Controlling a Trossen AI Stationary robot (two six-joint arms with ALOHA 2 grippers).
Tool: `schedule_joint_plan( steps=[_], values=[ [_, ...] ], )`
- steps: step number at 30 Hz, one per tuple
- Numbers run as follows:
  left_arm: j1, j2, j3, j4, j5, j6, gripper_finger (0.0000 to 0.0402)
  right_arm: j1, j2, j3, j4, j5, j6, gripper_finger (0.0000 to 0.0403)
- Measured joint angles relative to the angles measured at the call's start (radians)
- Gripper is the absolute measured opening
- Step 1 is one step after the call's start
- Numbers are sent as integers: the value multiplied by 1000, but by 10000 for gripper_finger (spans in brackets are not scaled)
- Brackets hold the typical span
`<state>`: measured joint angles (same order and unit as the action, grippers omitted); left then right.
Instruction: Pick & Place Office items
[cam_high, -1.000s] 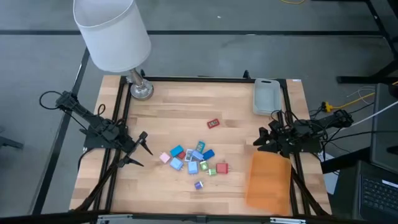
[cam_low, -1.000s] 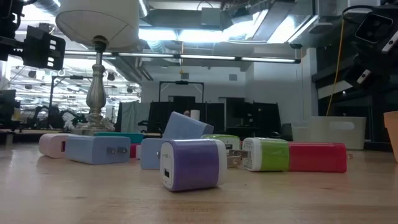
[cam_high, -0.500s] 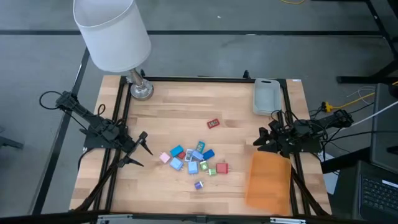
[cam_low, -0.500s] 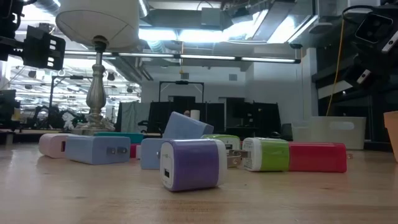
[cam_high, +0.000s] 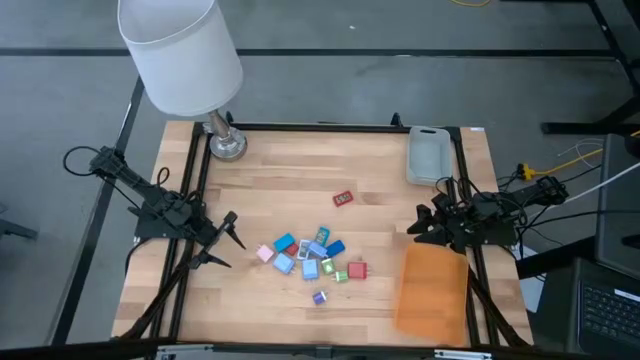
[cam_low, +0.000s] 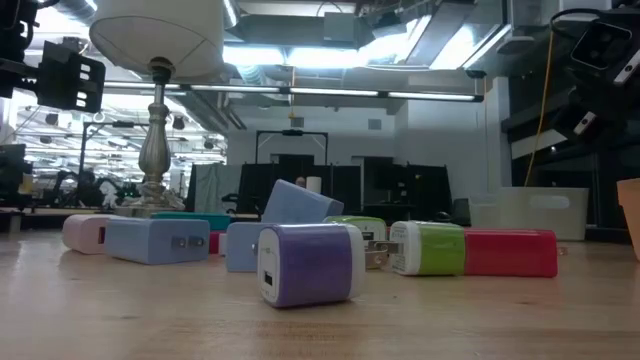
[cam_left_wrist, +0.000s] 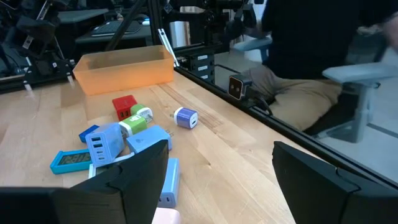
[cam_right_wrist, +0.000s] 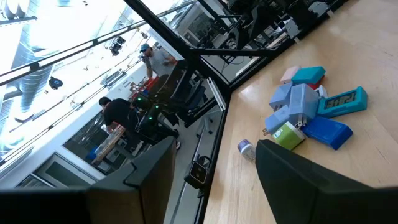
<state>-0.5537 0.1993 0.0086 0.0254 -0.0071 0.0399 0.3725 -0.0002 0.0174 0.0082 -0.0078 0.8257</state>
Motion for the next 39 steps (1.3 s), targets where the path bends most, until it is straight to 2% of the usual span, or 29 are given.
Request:
schedule_joint_plan(
  steps=[6, 12, 15, 17, 19, 22, 26, 31, 35, 37, 39],
  values=[
    [0, 0, 0, 0, 0, 1, 281, 0, 0, 0, 0, 0, 0, 221],
    [0, 0, 0, 0, -71, 219, 281, 0, 0, 0, 1, 1, -4, 221],
    [0, 0, 0, 0, -79, 243, 281, 0, 0, 0, 7, 59, -37, 221],
    [0, 0, 0, 0, -78, 315, 281, 0, 0, 0, 10, 77, -55, 221],
    [0, 0, 0, 2, -27, 410, 281, 0, 0, 0, 12, 87, -75, 221],
    [0, 0, 0, 18, 90, 482, 281, 0, 0, 0, 26, 156, -114, 221],
    [0, 0, 0, 21, 114, 460, 281, 0, 0, 0, 33, 217, -102, 221],
    [0, 0, 0, 28, 77, 345, 281, 0, 0, 0, 37, 237, -78, 221],
    [0, 0, 0, 28, 35, 321, 281, 0, 0, 0, 52, 352, -77, 221],
    [-1, 0, 0, 34, 38, 305, 281, -1, 0, 0, 61, 433, -77, 221],
    [-2, 0, 0, 50, 74, 265, 281, -1, 0, 0, 69, 469, -81, 221]
  ],
)
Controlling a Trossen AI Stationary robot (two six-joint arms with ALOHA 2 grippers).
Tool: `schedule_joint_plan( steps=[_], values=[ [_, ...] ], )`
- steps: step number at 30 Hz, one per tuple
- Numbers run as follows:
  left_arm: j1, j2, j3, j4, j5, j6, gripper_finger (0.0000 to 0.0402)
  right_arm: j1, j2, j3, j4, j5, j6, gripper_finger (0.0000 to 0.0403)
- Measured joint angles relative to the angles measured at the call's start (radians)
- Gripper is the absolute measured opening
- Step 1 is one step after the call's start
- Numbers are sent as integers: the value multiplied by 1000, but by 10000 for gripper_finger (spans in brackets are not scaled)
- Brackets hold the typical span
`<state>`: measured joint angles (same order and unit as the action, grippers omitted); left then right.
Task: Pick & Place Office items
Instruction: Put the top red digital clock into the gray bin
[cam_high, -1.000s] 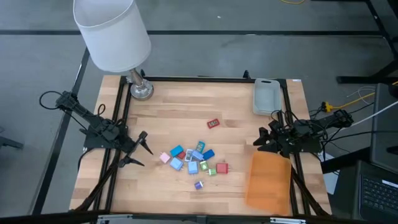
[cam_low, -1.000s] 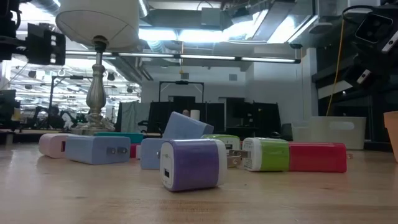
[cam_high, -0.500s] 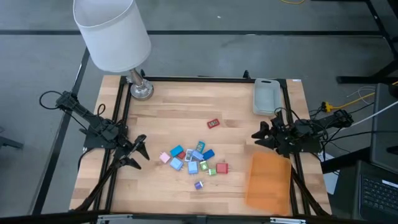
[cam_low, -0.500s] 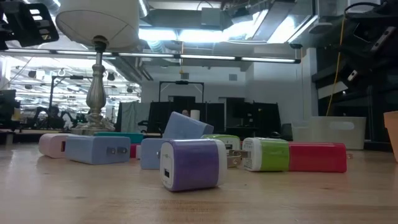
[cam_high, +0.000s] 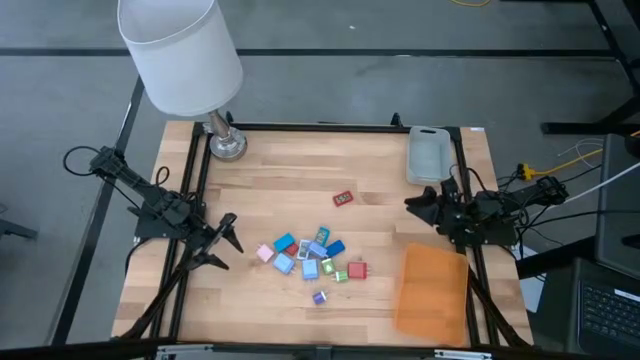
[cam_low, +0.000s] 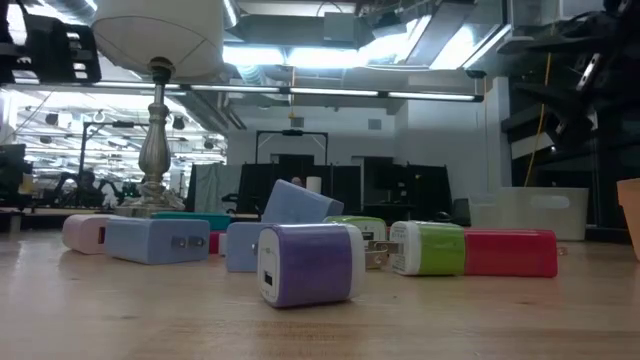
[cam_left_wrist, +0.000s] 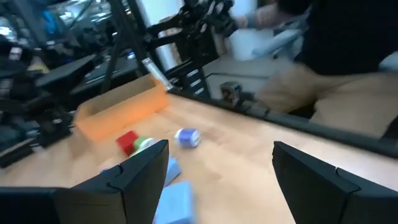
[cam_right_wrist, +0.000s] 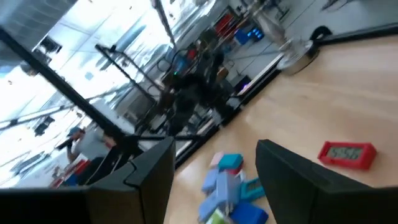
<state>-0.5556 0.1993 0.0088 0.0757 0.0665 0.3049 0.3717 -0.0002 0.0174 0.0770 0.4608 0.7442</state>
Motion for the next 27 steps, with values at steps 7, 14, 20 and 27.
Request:
schedule_joint_plan(
  steps=[7, 14, 20, 27],
  values=[
    [0, 0, 0, 187, 42, -166, 281, 0, 0, 0, 116, 19, -123, 221],
    [0, 0, 0, 265, 13, -337, 281, 0, 0, 0, 123, 281, -255, 221],
    [0, 0, 0, 308, -208, -440, 281, 0, 0, 0, 125, 453, -292, 221],
    [2, 8, 0, 250, -402, -474, 281, -5, 0, 0, 119, 392, -291, 221]
  ],
)
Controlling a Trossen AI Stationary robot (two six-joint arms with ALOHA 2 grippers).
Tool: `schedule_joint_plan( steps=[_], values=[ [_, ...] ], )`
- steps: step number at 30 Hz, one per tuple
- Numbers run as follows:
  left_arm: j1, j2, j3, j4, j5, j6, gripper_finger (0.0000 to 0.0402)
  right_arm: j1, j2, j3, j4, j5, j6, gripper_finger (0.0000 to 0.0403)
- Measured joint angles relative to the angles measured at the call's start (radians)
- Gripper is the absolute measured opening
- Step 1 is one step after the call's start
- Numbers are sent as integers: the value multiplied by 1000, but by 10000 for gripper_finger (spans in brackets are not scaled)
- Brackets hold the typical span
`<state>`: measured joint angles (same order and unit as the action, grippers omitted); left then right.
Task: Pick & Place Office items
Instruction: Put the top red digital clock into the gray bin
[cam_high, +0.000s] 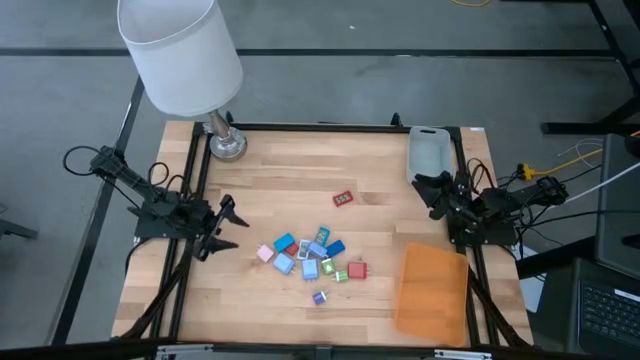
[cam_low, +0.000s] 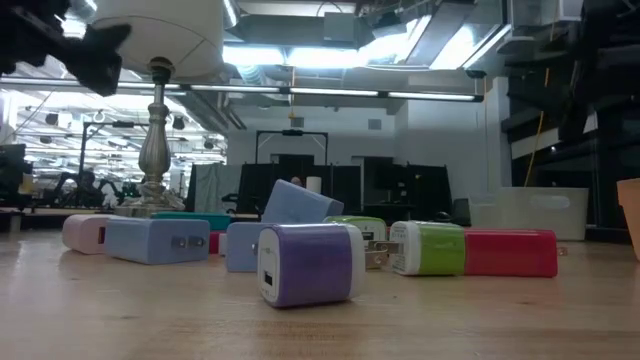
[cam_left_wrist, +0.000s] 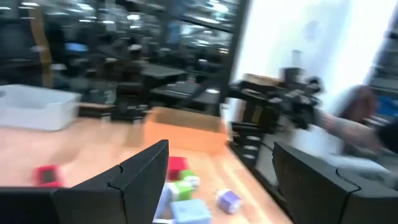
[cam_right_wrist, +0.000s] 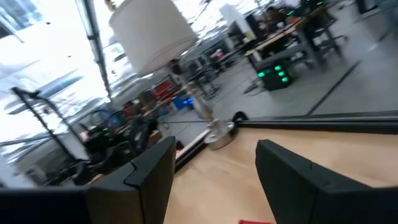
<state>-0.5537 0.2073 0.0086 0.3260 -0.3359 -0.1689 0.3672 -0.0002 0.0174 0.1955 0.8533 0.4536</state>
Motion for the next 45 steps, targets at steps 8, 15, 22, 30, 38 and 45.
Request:
schedule_joint_plan(
  steps=[8, 15, 22, 30, 38, 45],
  values=[
    [25, 5, 0, -46, -270, 47, 280, 0, 0, 0, 1, 62, -130, 221],
    [119, 5, 0, -95, -301, -42, 280, -15, 0, 0, 37, -136, -172, 221],
    [279, 20, 0, -88, -198, 23, 280, -74, 0, 0, 97, -241, -335, 221],
    [424, 187, 13, -17, -33, -2, 271, -127, 77, 0, 205, -372, -266, 221],
    [485, 550, 218, 8, 47, 122, 269, -129, 372, 0, 489, -366, -370, 221],
    [564, 848, 330, 178, 89, 222, 269, -158, 571, 18, 615, -345, -412, 221]
  ],
)
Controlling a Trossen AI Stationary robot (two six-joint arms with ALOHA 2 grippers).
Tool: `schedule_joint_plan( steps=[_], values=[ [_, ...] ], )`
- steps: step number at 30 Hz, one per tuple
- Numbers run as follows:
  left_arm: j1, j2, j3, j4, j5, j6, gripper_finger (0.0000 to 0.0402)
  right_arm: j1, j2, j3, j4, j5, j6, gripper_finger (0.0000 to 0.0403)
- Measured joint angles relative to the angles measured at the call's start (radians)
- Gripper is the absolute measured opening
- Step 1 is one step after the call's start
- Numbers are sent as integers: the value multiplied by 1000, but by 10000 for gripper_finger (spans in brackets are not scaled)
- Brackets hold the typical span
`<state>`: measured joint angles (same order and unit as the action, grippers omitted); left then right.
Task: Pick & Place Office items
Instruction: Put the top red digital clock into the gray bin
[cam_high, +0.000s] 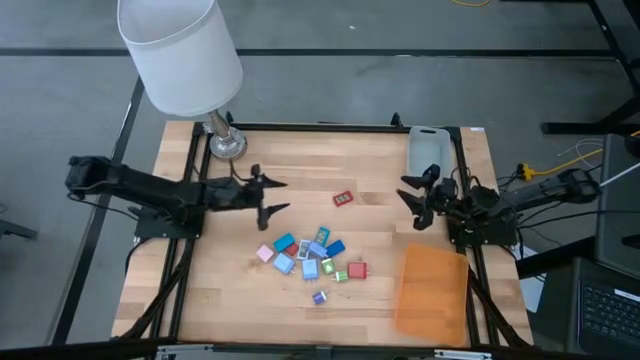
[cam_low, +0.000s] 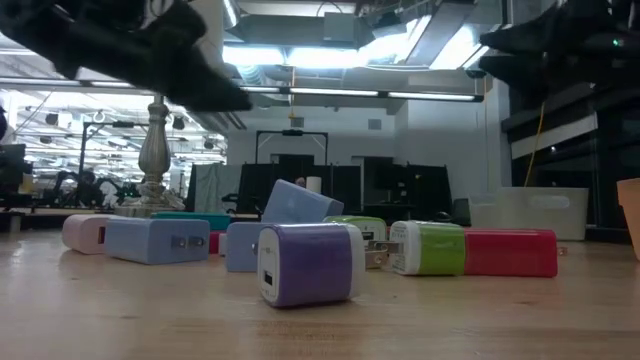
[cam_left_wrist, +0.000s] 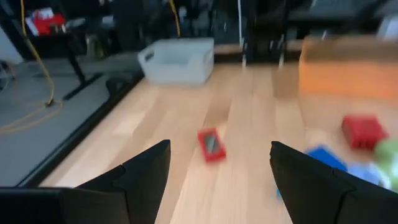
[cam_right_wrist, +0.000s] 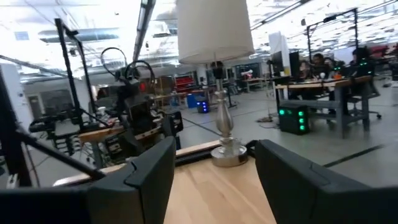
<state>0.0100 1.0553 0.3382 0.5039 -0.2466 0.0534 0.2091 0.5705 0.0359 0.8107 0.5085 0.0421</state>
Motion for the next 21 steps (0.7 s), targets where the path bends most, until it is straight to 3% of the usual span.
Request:
schedule_joint_plan(
  steps=[4, 7, 10, 16, 21],
  values=[
    [43, 88, 1, 226, 122, -3, 269, -24, 44, 82, -40, -113, 2, 221],
    [62, 117, 7, 245, 138, 5, 269, -30, 109, 175, -156, -168, 6, 221],
    [60, 135, 33, 158, 97, 12, 269, -30, 221, 259, -282, -87, -21, 221],
    [27, 164, 170, -190, -98, 64, 269, -61, 464, 380, -320, 16, -77, 221],
    [27, 160, 247, -253, -131, 148, 269, -81, 580, 494, -450, 83, -88, 221]
  ],
)
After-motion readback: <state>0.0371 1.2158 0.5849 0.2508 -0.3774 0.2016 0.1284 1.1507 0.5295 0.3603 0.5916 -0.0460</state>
